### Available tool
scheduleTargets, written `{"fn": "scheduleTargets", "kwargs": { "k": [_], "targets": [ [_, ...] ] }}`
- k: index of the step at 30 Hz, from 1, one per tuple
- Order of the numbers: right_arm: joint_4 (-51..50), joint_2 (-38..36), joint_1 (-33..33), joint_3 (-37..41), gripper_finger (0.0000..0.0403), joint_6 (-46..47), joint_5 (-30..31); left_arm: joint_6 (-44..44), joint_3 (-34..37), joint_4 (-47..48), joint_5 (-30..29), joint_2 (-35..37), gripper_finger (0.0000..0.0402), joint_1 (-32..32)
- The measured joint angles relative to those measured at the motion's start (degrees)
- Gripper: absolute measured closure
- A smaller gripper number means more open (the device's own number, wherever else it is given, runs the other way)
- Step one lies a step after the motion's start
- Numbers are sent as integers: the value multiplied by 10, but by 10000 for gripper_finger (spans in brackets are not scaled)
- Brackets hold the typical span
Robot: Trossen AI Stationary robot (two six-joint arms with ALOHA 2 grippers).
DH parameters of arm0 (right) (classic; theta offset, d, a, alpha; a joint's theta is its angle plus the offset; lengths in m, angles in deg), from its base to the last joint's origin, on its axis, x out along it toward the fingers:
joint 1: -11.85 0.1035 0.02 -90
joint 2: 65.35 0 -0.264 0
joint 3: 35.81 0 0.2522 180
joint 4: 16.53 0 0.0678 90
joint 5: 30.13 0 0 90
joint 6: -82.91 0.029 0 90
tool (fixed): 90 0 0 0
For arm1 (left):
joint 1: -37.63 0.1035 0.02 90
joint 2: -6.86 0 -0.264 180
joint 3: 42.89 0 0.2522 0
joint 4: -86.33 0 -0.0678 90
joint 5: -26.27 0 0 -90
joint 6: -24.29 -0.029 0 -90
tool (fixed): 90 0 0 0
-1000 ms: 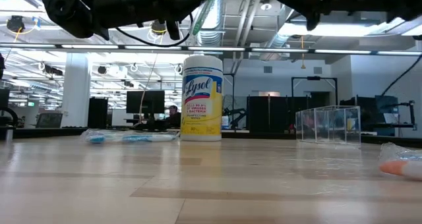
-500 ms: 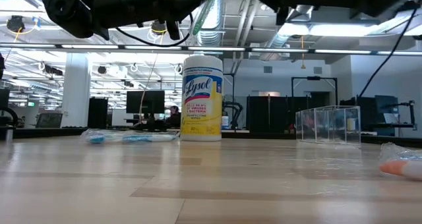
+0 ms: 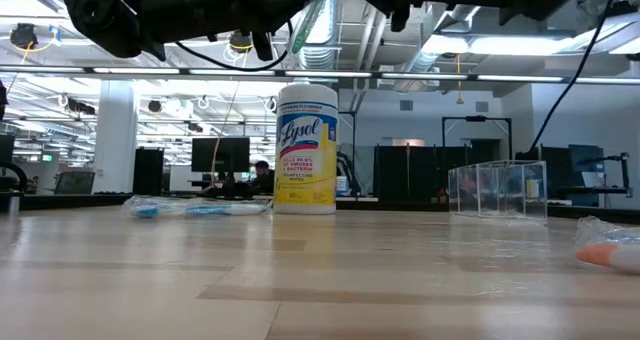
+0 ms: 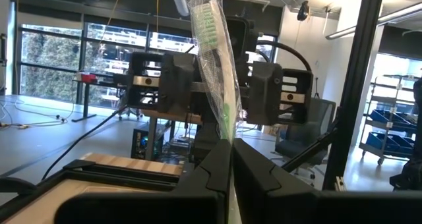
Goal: Pick & Place toothbrushing station
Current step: Put the top green toothbrush into the transparent organizer
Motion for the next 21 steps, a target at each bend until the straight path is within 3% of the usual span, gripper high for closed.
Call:
{"fn": "scheduleTargets", "kwargs": {
  "k": [6,21],
  "targets": [
    [4,-1,-1,-2,138,3,0,0,0,1,0,0,399,0],
    [22,-2,-2,-2,137,4,2,-39,-8,-2,0,0,399,-16]
  ]
}}
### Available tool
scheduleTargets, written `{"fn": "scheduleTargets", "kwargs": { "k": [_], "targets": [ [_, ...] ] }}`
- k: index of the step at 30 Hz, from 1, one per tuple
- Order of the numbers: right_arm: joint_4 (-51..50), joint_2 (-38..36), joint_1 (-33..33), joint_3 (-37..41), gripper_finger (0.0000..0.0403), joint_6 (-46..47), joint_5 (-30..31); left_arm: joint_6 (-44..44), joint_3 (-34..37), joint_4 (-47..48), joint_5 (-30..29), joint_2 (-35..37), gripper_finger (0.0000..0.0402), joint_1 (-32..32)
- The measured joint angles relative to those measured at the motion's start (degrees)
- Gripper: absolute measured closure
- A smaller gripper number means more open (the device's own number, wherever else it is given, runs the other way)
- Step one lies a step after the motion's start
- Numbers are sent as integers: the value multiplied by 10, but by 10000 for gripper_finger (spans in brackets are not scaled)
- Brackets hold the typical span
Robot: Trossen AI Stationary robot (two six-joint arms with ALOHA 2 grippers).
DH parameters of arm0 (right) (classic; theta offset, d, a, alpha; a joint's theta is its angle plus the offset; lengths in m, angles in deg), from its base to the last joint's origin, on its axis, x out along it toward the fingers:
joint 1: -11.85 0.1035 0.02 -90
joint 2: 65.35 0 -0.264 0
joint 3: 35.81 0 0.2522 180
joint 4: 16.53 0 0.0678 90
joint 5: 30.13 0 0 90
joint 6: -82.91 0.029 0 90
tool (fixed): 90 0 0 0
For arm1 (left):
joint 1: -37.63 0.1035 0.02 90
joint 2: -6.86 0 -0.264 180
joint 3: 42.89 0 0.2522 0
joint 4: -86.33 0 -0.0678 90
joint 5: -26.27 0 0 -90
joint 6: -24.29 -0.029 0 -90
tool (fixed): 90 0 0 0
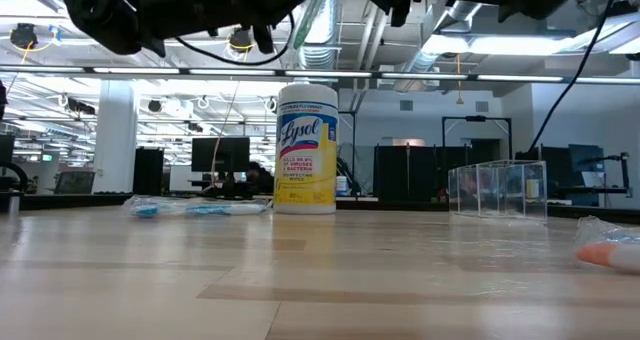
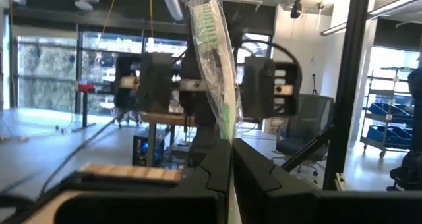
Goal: Pick & Place toothbrushing station
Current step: Put the top green toothbrush into the transparent organizer
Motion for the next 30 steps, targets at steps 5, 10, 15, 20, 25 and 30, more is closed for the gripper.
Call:
{"fn": "scheduleTargets", "kwargs": {
  "k": [5,10,15,20,25,30],
  "targets": [
    [2,0,0,0,137,0,0,-17,-21,2,-1,-14,400,-9],
    [3,0,0,0,137,0,0,-26,-35,5,-10,-34,400,-6],
    [2,0,0,0,137,0,0,-47,-36,5,-35,-35,400,-4],
    [2,0,0,0,137,0,-1,-47,-42,3,-44,-40,400,-4],
    [2,0,1,0,137,0,-1,-47,-63,5,-46,-72,400,-4],
    [0,0,1,0,137,0,-1,-47,-65,3,-48,-73,401,-4]
  ]
}}
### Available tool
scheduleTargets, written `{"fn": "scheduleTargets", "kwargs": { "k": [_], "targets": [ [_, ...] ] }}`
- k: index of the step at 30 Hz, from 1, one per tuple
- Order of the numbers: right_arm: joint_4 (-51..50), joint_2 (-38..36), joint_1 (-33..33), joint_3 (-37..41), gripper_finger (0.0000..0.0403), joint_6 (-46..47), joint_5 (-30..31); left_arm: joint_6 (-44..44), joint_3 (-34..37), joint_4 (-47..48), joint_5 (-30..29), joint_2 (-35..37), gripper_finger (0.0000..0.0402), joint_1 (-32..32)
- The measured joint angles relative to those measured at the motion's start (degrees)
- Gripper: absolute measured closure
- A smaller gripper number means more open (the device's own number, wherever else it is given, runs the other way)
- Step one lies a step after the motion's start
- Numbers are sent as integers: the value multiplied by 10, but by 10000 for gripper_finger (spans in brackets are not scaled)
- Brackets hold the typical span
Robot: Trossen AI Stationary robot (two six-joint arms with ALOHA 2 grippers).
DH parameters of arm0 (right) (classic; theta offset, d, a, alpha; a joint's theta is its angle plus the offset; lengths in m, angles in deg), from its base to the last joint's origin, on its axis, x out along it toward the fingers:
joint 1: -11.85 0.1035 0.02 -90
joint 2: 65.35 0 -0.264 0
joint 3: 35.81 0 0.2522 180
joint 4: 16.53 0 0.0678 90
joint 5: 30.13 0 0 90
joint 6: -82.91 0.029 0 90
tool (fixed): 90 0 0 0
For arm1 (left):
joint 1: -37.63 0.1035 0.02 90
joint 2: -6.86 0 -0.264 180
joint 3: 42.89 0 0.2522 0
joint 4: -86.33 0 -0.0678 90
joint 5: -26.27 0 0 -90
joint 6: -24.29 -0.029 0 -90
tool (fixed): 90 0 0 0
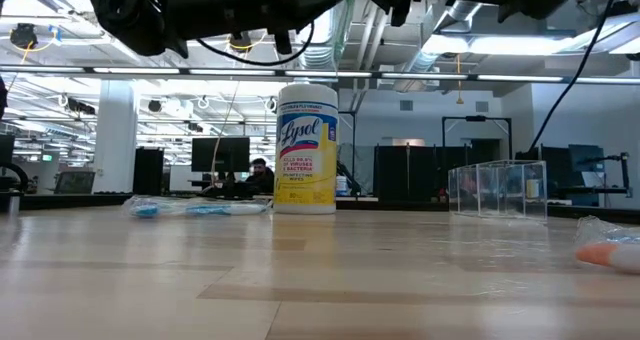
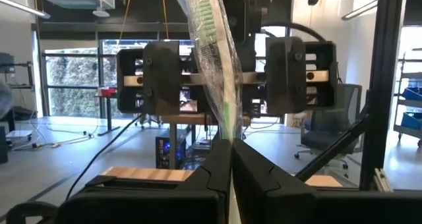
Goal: Pick & Place toothbrushing station
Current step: Put the top green toothbrush into the transparent organizer
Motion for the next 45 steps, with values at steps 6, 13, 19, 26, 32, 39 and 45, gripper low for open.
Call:
{"fn": "scheduleTargets", "kwargs": {
  "k": [6,13,19,26,32,39,45],
  "targets": [
    [-5,0,0,0,137,0,0,0,0,3,0,5,401,0],
    [-7,0,0,0,137,0,0,0,0,2,0,5,401,0],
    [-7,0,0,0,138,0,0,0,0,4,1,5,401,0],
    [-7,0,0,0,180,0,0,0,0,6,2,5,401,0],
    [-7,0,0,0,262,0,0,0,0,6,2,5,401,0],
    [-7,0,0,0,348,-2,0,0,0,6,0,5,401,0],
    [-7,0,0,0,393,-11,-3,0,0,6,-2,5,401,0]
  ]
}}
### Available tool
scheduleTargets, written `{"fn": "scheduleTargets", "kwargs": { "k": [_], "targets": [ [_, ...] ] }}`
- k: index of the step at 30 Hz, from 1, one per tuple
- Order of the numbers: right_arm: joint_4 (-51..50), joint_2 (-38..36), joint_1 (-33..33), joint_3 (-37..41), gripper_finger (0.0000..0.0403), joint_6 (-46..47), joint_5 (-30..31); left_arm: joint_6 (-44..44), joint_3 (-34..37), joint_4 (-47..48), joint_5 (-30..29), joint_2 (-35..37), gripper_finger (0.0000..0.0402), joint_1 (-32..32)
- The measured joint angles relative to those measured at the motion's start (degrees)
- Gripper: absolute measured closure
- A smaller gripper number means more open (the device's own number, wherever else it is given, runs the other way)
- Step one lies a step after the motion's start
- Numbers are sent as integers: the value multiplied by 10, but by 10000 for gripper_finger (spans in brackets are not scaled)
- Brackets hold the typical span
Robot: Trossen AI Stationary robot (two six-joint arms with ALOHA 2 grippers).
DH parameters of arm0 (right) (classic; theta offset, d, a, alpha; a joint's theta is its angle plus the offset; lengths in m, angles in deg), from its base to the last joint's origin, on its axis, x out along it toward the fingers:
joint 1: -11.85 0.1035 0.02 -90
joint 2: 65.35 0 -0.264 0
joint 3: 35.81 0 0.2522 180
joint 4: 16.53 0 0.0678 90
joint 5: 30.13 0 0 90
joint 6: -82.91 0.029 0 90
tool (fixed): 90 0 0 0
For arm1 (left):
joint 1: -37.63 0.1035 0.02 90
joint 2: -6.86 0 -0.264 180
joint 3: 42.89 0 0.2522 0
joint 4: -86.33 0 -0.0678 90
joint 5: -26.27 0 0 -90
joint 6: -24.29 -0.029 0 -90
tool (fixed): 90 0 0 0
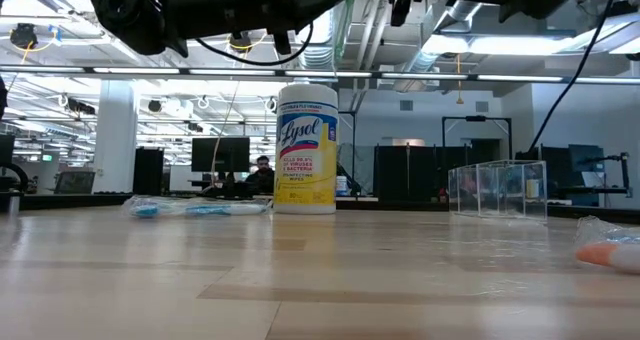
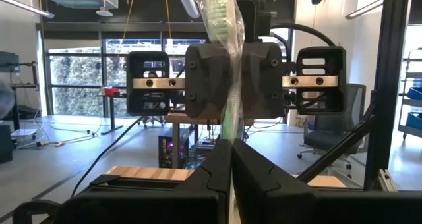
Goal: Pick & Place toothbrushing station
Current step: Put the top green toothbrush into the transparent organizer
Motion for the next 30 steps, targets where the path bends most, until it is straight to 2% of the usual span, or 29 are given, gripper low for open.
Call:
{"fn": "scheduleTargets", "kwargs": {
  "k": [4,9,13,30],
  "targets": [
    [0,0,0,0,386,-7,0,0,0,0,0,0,401,0],
    [-1,0,0,0,395,-10,4,0,0,0,-50,0,400,0],
    [-5,0,-1,0,393,-10,4,0,0,0,-56,0,386,0],
    [-37,-1,-16,0,396,-14,2,2,0,9,-39,0,222,-2]
  ]
}}
